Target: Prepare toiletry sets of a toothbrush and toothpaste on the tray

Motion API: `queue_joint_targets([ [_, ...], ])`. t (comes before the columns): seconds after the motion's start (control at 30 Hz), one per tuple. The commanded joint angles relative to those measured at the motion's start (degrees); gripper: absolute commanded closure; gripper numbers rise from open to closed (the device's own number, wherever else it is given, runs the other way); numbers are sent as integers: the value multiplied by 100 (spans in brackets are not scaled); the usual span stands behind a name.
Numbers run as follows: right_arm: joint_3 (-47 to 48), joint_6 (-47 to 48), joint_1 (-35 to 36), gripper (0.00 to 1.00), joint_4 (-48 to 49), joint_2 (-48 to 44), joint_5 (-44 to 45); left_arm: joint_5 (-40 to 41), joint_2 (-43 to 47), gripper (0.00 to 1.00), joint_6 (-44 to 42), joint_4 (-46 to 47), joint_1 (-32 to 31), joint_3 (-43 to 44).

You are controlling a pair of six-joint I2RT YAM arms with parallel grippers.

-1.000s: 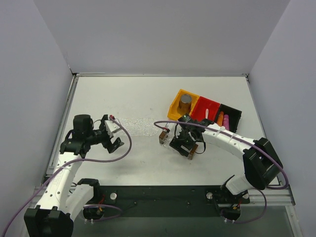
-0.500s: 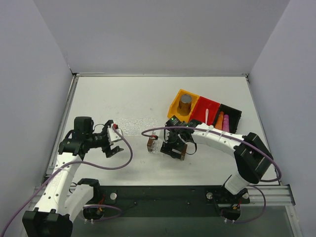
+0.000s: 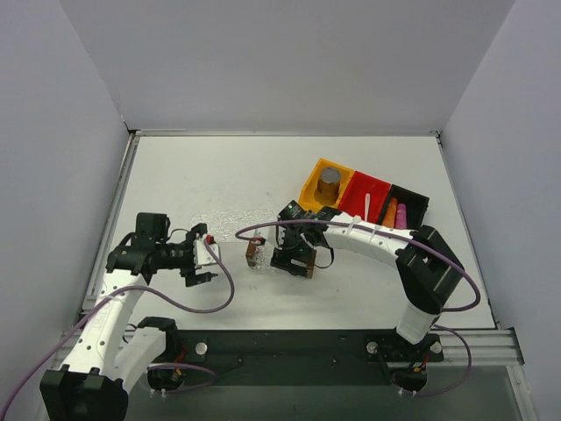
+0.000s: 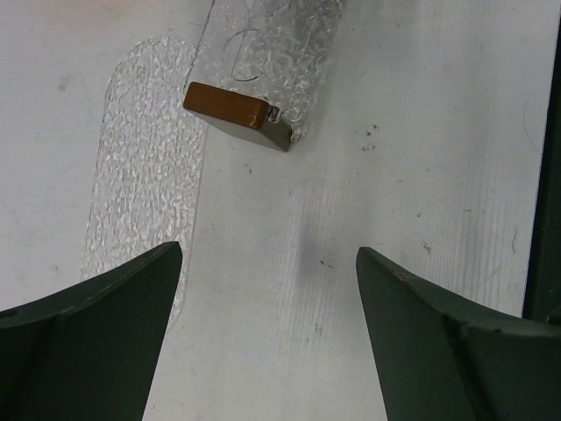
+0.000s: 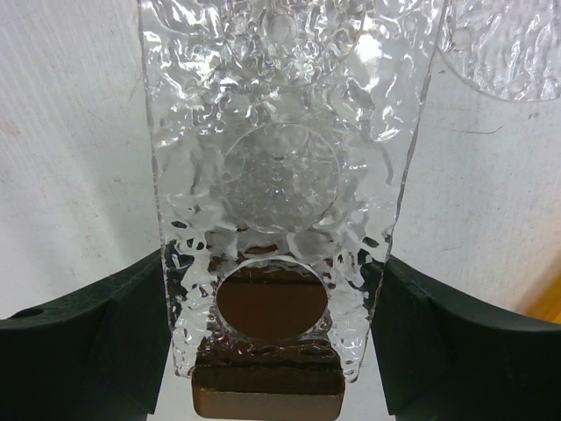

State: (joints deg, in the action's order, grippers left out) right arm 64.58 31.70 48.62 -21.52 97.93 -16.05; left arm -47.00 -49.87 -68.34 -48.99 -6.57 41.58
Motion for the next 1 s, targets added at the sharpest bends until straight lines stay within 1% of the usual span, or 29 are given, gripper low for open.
queue_joint_targets([
  [0.0, 275, 29, 34, 40, -19, -177, -74, -265, 30, 8, -356, -93, -29, -45],
  [0.17, 222, -24, 16, 31, -54, -520, -3, -274, -84, 8, -373, 179, -29, -142],
  [0.33, 222, -41, -2, 27, -151, -784, 58, -344, -330, 8, -356, 311, -38, -89],
  [0.5, 178, -15, -37, 26, -142, -688, 67, -424, -445, 8, -242, 496, -46, -89],
  [0.63, 169, 20, -72, 28, -116, -521, 15, -424, -410, 8, -206, 557, -64, -124],
  [0.9, 178, 12, -274, 36, 174, -248, -135, -582, -410, 8, -49, 961, -143, -247],
  [0.97, 248, -24, -327, 43, 262, -196, -187, -608, -454, 9, 13, 1058, -152, -230],
])
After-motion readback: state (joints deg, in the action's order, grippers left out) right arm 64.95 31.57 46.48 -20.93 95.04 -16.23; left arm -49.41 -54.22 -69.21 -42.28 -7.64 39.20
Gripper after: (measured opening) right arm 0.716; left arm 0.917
